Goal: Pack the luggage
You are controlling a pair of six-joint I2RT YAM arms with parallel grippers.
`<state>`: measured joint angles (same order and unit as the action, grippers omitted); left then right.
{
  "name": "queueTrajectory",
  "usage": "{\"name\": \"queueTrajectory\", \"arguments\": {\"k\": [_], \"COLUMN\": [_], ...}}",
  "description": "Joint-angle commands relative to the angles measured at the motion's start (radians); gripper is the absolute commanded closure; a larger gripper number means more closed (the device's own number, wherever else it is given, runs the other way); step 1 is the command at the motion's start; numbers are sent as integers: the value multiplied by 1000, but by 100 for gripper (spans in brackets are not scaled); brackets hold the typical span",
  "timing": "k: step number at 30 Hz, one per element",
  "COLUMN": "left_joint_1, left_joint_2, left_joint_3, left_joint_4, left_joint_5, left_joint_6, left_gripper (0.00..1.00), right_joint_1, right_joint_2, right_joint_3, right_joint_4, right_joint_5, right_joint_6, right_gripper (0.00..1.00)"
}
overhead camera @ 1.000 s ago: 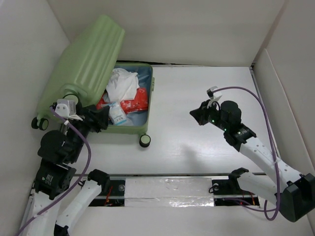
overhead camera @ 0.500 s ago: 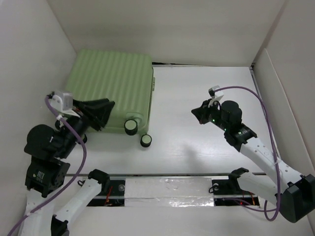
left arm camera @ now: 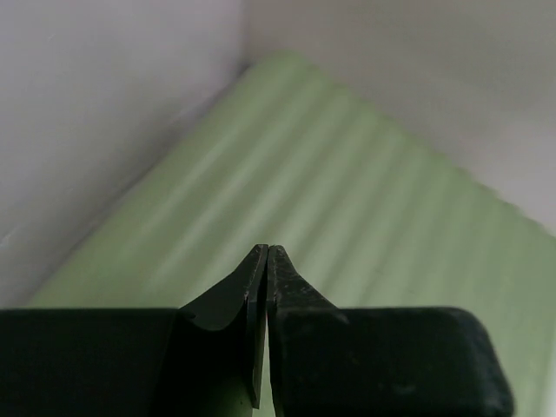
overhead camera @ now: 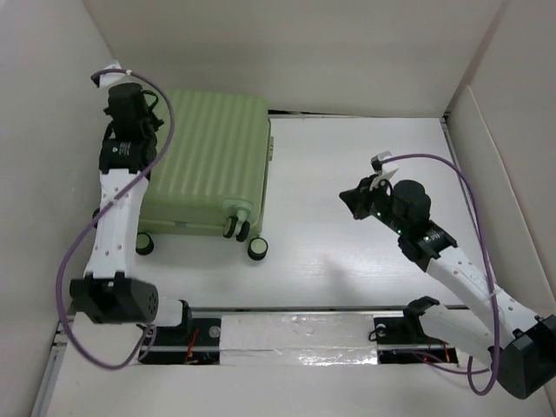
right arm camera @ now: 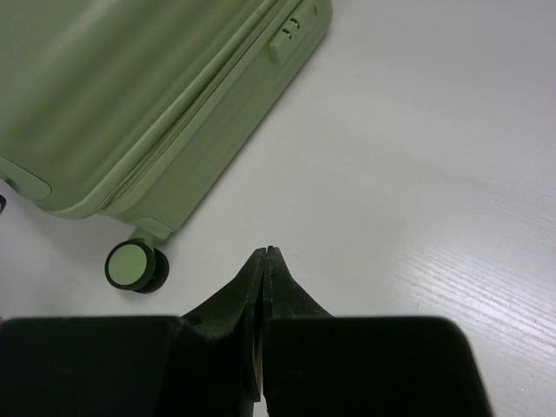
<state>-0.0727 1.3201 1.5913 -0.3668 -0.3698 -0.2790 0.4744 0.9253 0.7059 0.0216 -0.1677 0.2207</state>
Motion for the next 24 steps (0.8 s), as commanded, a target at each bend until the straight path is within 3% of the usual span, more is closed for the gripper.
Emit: {"name": "queueTrajectory", "arguments": {"k": [1,3,9,13,18,20,24], "left_joint_1": [186,273,396,405,415,424,433], "left_joint_2": [71,119,342,485,557,602,656], "left_joint_3": [59,75,229,271,202,208,219], "left_joint_4": [-29,-30,-96,-159,-162,-207,-238], "left_joint_5": [66,71,74,-6,20,12,78], "left_joint_6": [-23,-49,-45,1,30,35,63], "left_gripper": [100,100,100,100,100,100,100], "right_joint_1": [15,26,56,66,99,150,150], "right_joint_2": [4,-2,7,32,210,283,320], "right_joint_3": [44,49,50,50,194,253,251], "right_joint_4": [0,-14,-11,4,40,-4,81], "right_joint_5": [19,34,45,51,39,104,163], "right_joint_6": [-27,-30,-32,-26,46,31,22], "right_gripper": [100,100,100,100,94,93,88]}}
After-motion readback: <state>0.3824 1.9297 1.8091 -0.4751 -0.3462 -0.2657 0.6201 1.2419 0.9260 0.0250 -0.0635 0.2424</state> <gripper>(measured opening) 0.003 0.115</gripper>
